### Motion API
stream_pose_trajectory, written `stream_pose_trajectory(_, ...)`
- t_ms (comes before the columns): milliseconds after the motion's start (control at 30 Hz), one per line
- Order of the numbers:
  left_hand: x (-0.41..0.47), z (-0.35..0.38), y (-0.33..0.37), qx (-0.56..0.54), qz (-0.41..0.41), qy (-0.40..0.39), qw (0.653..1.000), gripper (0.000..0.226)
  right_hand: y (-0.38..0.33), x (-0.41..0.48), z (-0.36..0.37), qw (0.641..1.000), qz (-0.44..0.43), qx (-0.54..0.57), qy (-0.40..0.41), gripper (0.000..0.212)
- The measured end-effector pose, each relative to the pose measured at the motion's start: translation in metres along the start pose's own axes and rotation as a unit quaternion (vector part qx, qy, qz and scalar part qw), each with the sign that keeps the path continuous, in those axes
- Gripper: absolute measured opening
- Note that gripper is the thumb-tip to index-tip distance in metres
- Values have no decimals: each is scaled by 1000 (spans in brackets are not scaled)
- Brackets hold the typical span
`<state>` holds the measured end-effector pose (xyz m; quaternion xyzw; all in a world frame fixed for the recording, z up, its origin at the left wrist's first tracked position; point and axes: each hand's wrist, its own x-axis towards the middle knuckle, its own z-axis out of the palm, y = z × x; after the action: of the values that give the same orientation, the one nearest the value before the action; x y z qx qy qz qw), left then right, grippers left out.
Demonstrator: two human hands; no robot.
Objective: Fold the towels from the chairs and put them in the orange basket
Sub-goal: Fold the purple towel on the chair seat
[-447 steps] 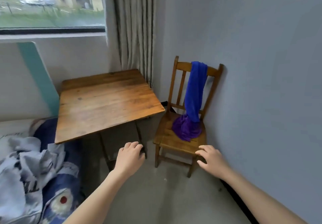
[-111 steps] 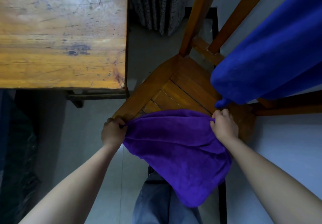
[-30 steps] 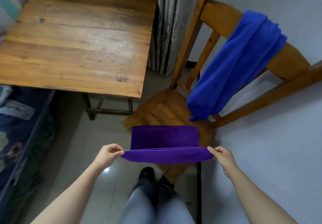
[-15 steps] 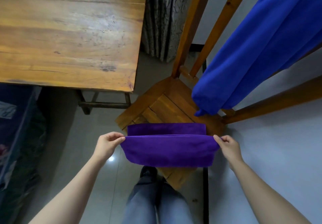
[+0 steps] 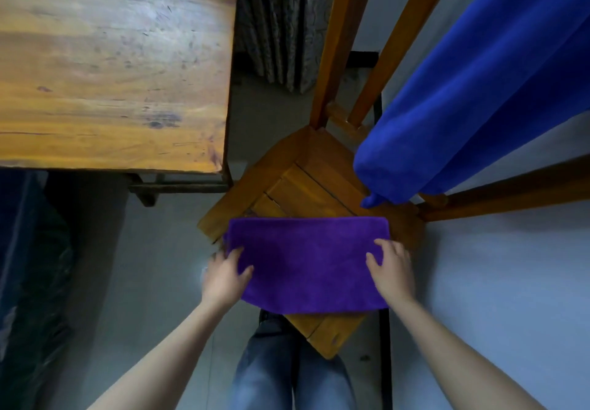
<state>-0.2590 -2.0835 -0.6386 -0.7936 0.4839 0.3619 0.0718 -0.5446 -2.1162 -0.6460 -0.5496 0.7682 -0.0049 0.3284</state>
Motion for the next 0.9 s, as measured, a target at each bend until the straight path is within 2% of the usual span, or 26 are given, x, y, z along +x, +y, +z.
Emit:
stream_pose_trajectory(100,-11,22,14,112,73,-41,990,55,-3,-6,19,986,-81,-92,-110,39)
stream_pose_trajectory(167,-13,35,19,163,99,-99,977,55,0,-5,29,972,-77,-135,-175,40)
stream_pose_trajectory(233,-13,43,18,183,94,-154,966,55,5,-5,33,968,-74,-151,-188,40)
stream_pose_trajectory(300,-13,47,14,191,97,-171,962,55,10,-8,34,977,-75,-132,-152,43)
stream_pose_trajectory(367,-14,49,11,192,106,-168,961,55,15,-11,29,991,-34,-107,-75,47)
stream_pose_trajectory(433,-16,50,8,190,114,-158,962,55,26,-13,25,995,78,-65,-12,55)
stream_pose_trajectory(500,-17,49,4,185,120,-152,963,55,36,-12,23,978,204,45,-24,66)
stream_pose_trajectory(533,-17,49,3,183,121,-151,964,55,39,-12,23,963,241,116,-40,69)
stream_pose_trajectory(600,-18,48,1,182,124,-148,964,55,44,-8,26,934,259,241,-55,60)
stream_pose_trajectory(633,-18,48,1,182,126,-147,964,55,48,-6,29,927,263,266,-45,54)
stream_pose_trajectory(700,-20,49,1,183,126,-149,964,55,51,-4,32,926,282,249,-31,41)
stream_pose_trajectory(767,-21,50,2,183,125,-151,963,56,51,-4,32,926,292,237,-37,8)
stream_pose_trajectory(833,-22,50,3,184,123,-152,963,57,50,-3,26,930,290,227,-1,14)
stream_pose_trajectory(900,-22,49,5,188,123,-152,962,58,44,-5,9,932,291,202,75,9)
